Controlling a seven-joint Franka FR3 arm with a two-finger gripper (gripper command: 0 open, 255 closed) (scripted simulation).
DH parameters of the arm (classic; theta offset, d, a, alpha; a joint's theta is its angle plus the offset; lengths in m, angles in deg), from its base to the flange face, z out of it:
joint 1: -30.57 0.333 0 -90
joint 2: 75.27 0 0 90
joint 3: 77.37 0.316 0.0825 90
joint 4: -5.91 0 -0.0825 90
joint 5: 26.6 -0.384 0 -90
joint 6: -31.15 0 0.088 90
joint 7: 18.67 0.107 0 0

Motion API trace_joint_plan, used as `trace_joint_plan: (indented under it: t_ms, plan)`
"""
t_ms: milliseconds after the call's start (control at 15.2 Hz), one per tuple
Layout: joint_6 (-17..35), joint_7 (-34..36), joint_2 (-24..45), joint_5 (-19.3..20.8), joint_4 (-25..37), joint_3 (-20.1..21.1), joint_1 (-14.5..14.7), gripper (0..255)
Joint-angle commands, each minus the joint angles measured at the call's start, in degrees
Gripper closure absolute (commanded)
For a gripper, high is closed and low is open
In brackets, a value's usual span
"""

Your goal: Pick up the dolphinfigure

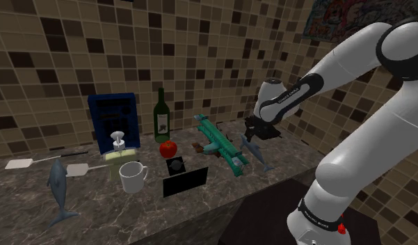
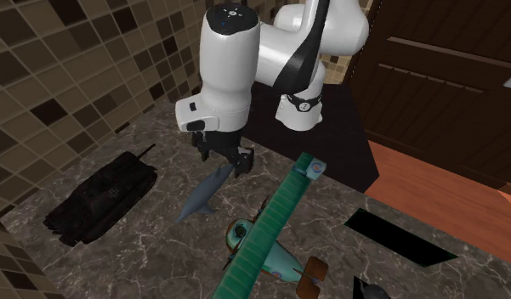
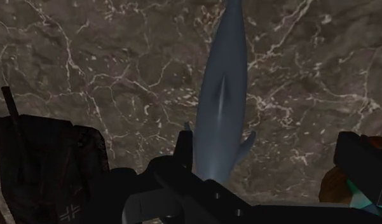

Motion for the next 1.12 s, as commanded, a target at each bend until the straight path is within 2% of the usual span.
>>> trace_joint_plan:
  t_ms: [0, 132, 594, 726, 792, 1056]
  plan:
    - [5.0, -0.1, 5.5, 0.8, 1.1, -1.3, -1.1, 0]
    - [8.5, -0.3, 9.7, 1.0, 2.3, -2.2, -1.9, 0]
    - [15.3, 1.2, 16.6, 2.0, 2.4, -2.4, -2.1, 0]
    - [15.8, 1.3, 17.2, 2.1, 2.4, -2.4, -2.1, 0]
    - [15.9, 1.2, 17.3, 2.0, 2.4, -2.4, -2.1, 255]
    - [15.9, 1.2, 17.3, 2.0, 2.4, -2.4, -2.1, 255]
